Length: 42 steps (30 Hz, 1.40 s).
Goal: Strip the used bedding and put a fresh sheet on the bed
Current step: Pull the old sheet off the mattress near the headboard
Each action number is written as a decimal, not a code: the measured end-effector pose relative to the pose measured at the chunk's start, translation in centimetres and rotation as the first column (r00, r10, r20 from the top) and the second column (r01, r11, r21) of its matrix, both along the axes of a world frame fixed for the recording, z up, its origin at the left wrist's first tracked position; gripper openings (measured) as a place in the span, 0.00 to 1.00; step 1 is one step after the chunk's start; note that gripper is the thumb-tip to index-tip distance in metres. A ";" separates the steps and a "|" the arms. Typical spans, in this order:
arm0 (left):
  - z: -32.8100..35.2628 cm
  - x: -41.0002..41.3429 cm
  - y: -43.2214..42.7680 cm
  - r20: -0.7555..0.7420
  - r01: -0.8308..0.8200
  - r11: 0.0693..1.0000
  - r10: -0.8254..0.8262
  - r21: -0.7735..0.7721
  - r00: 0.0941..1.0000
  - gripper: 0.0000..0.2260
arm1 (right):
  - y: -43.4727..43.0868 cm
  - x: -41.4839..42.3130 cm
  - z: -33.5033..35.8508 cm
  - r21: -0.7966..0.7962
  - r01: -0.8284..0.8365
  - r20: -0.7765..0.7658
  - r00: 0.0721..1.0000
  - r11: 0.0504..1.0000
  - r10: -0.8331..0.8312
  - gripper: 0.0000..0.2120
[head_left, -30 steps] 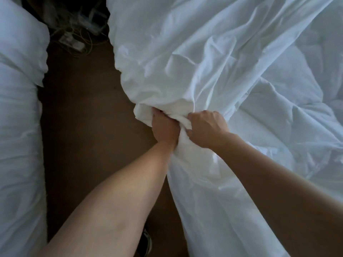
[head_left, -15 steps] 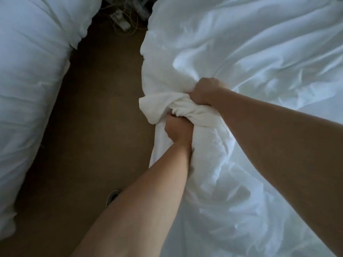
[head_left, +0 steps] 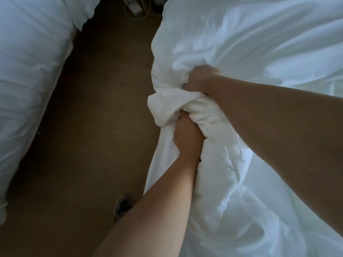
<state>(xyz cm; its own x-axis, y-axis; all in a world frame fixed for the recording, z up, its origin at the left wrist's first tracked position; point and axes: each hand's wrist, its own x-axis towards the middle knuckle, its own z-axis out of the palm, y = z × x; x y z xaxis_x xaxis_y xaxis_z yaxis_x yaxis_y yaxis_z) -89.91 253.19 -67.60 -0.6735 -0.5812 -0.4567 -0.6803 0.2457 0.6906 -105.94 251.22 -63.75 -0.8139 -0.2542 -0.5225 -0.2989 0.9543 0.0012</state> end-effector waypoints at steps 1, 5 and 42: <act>-0.1 0.2 -0.3 -0.025 -0.017 0.998 0.016 -0.063 1.000 0.15 | 0.3 -0.6 -0.4 -0.105 0.089 -0.033 0.995 0.990 -0.093 0.24; 0.9 3.4 -2.8 -0.208 0.033 0.977 -0.078 -0.210 0.975 0.04 | 0.8 -2.5 0.4 -0.488 0.383 -0.158 0.845 0.784 -0.511 0.19; 10.7 17.5 -4.1 -0.263 0.289 0.856 -0.424 -0.429 0.867 0.21 | 0.2 -0.7 5.1 -0.644 0.483 -0.144 0.685 0.593 -0.714 0.16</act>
